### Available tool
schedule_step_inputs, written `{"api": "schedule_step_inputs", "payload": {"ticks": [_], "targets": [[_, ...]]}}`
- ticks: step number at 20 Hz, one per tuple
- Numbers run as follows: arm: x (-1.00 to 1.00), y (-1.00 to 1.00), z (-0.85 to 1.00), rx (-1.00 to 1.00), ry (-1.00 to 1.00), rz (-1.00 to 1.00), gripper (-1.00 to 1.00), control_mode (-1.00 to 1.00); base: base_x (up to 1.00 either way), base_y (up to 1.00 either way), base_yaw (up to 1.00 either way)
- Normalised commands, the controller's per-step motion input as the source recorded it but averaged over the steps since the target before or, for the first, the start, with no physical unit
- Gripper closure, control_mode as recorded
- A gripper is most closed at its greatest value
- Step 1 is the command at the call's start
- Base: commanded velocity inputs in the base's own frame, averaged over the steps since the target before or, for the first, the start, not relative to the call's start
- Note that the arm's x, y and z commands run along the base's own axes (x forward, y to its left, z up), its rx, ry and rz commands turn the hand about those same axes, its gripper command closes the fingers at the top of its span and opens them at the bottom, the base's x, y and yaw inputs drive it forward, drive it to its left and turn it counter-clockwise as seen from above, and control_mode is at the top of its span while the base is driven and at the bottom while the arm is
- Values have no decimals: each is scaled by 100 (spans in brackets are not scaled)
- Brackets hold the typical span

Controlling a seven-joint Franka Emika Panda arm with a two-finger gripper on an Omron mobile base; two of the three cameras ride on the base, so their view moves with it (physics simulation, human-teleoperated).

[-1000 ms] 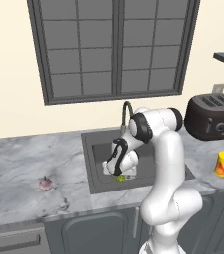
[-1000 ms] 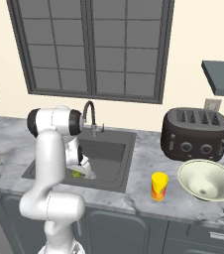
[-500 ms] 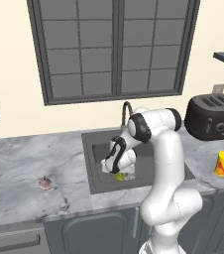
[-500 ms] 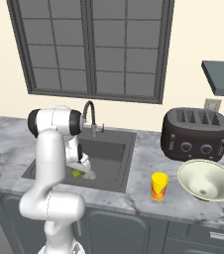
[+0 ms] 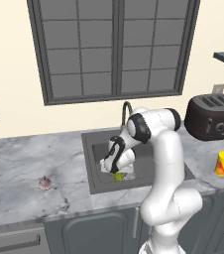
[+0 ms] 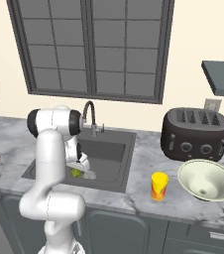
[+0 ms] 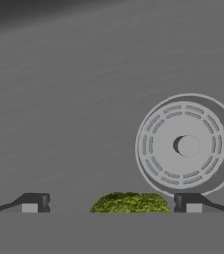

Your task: Remove the garlic and broccoli from the sink. Then move the bowl and cup from the counter to the sink for washing.

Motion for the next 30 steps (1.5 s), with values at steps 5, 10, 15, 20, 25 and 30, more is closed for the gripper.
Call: {"api": "schedule_step_inputs", "payload": {"ticks": [5, 10, 15, 20, 25, 30], "targets": [[-23, 0, -11, 0, 0, 0, -100, -100, 0, 0, 0], [-26, 0, -11, 0, 0, -2, -100, -100, 0, 0, 0], [-26, 0, -10, 0, 0, -4, -100, -100, 0, 0, 0], [-16, 0, -8, 0, 0, -3, -100, -100, 0, 0, 0], [-17, 0, -9, 0, 0, -4, -100, -100, 0, 0, 0], [-7, 2, -13, 0, 0, -6, -100, -100, 0, 0, 0]]}}
